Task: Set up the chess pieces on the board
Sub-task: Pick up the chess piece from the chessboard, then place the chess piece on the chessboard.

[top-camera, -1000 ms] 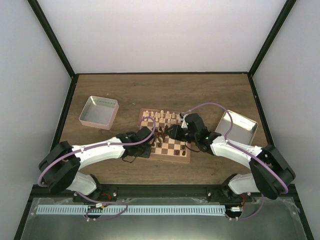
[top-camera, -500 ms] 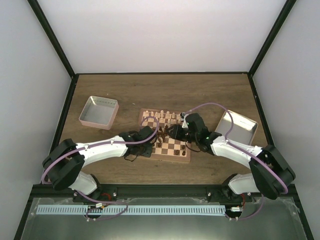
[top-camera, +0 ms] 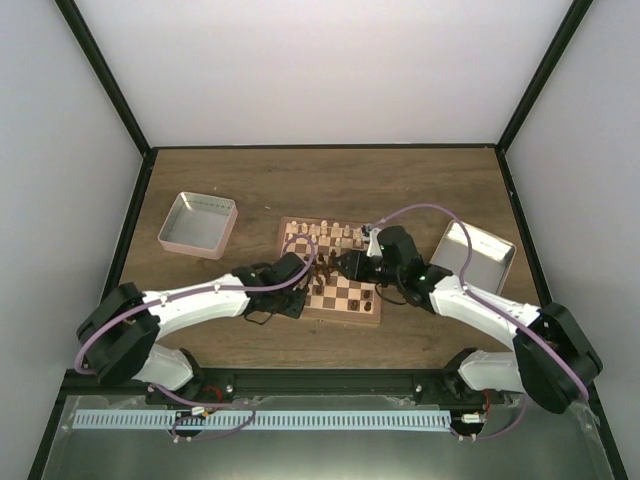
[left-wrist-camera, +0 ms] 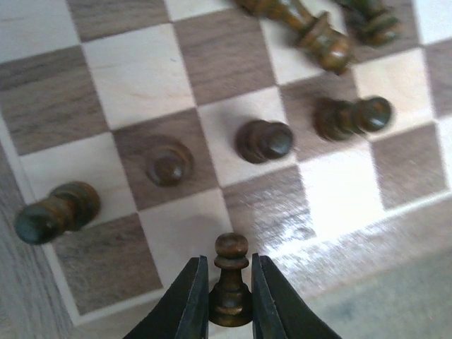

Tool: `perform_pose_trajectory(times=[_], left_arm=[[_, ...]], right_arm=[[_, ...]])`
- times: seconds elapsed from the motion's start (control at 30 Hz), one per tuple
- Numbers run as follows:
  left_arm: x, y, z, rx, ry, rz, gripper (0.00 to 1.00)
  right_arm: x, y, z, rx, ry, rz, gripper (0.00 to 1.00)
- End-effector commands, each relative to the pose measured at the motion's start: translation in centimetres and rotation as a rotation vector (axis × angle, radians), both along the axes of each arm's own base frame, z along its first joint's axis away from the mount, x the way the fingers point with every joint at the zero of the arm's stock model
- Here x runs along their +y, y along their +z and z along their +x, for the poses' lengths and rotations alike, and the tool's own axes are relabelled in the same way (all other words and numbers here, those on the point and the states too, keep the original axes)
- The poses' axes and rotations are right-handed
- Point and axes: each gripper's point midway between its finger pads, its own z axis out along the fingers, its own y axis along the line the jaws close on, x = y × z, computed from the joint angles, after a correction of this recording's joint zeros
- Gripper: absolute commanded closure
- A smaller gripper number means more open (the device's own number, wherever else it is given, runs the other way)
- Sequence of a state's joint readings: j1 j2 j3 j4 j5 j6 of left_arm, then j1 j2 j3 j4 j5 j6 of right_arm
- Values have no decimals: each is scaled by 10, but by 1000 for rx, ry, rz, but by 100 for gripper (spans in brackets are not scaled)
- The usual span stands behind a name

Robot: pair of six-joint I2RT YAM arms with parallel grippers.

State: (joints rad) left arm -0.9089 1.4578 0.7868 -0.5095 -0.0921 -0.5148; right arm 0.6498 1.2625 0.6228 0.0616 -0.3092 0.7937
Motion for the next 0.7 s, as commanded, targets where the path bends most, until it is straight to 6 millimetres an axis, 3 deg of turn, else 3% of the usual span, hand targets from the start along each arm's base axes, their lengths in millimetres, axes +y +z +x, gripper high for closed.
perform_pose_trajectory(times=[0.0, 0.23, 0.43, 0.67], left_arm=[[-17, 16, -17, 29, -116, -120, 86], [-35, 46, -20, -25, -222, -243, 86], [-45, 72, -16, -125, -299, -315, 85], [-64, 131, -17, -310, -432, -480, 85]], right_arm=[[6, 21, -17, -71, 138, 17, 70], [21, 41, -51, -137, 370, 112, 66], [28, 49, -70, -137, 482, 184, 56], [29, 57, -81, -115, 541, 200, 57]])
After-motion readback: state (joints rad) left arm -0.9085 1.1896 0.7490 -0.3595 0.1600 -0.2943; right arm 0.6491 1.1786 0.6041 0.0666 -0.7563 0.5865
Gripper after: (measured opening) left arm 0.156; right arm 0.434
